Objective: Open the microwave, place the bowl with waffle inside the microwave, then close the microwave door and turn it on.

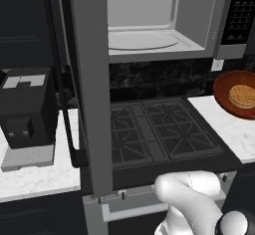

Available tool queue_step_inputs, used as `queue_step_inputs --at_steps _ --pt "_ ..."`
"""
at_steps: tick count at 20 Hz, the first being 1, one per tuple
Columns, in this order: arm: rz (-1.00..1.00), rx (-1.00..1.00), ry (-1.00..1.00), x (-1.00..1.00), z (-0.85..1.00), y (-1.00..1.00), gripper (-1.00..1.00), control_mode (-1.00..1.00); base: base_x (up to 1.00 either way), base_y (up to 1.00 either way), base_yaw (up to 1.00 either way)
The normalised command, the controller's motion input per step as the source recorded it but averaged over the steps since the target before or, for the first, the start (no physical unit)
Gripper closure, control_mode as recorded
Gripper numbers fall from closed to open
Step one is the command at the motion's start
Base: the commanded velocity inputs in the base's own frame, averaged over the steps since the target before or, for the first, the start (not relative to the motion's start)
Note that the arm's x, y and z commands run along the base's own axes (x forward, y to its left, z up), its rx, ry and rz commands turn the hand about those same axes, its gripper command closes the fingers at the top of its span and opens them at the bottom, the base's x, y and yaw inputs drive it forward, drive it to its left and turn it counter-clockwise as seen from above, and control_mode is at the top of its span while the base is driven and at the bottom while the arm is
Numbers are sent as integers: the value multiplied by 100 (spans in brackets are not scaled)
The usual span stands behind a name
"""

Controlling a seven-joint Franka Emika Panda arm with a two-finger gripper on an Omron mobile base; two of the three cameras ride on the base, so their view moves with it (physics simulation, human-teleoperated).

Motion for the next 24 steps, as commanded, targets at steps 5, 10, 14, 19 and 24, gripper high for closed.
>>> queue_step_inputs --at_steps 5,10,14,19,24 --pt "6 0 0 0 35 96 100 -100 0 0 0" --pt "15 0 0 0 36 100 100 -100 0 0 0" --pt "15 0 0 0 37 99 100 -100 0 0 0" --pt "13 0 -2 0 31 81 100 -100 0 0 0" --pt "9 0 -3 9 35 71 100 -100 0 0 0"
